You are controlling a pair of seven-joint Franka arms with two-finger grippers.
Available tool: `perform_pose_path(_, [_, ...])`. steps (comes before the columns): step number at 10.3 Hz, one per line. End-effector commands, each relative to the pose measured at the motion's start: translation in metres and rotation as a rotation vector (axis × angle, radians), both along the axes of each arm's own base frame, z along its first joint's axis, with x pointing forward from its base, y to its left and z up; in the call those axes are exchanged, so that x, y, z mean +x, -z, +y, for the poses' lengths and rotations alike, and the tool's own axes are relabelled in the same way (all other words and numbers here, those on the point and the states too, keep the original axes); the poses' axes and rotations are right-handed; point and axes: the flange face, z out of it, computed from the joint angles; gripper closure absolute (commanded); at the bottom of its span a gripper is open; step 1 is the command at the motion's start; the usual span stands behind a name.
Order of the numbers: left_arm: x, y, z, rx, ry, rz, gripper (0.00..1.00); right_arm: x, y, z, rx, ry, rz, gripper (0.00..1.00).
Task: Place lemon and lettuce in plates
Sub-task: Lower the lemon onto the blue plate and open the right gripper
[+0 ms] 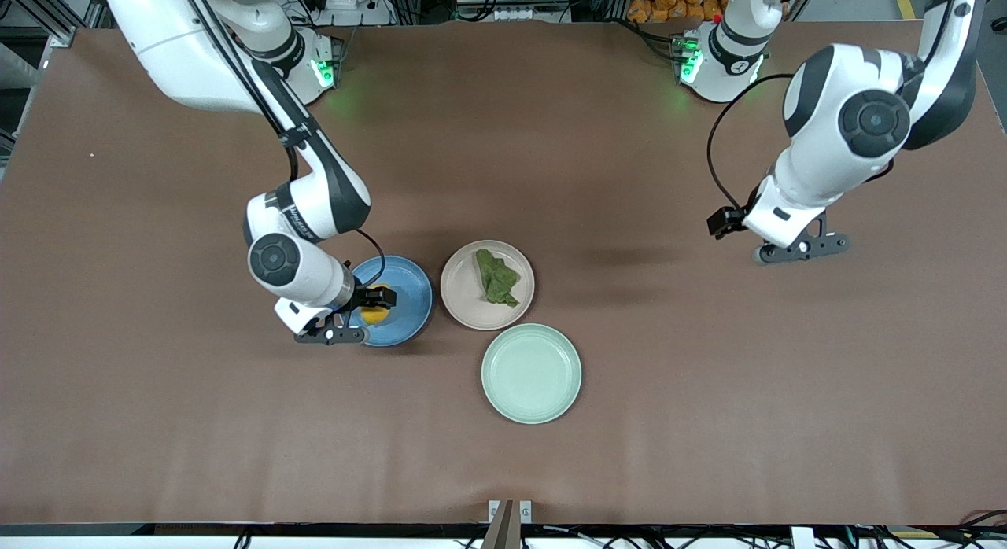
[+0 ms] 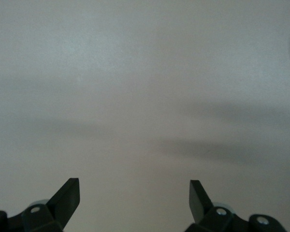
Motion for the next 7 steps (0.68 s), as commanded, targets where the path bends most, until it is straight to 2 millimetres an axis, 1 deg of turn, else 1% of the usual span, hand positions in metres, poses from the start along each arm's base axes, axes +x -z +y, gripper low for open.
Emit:
perform_pose_path(1, [-0.01, -0.03, 0.008, -0.036, 0.002, -0.062, 0.0, 0.021, -0.042, -0.014, -0.013, 0.027, 0.021, 0.0])
perform_pose_path(2, [-0.005, -0.05, 0.008, -0.046, -0.002, -0.102, 0.0, 0.027, -0.061, -0.024, -0.014, 0.031, 0.017, 0.0])
perform_pose_path(3, [0.002, -0.067, 0.009, -0.05, -0.007, -0.138, 0.0, 0.035, -0.077, -0.039, -0.014, 0.021, 0.013, 0.0])
perform_pose_path(5, [0.011, -0.093, 0.008, -0.057, -0.014, -0.19, 0.0, 0.049, -0.115, -0.096, -0.006, 0.046, -0.003, 0.0])
perform_pose_path(7, [0.018, -0.122, 0.008, -0.065, 0.0, -0.24, 0.0, 0.052, -0.142, -0.141, -0.002, 0.055, -0.024, 0.0])
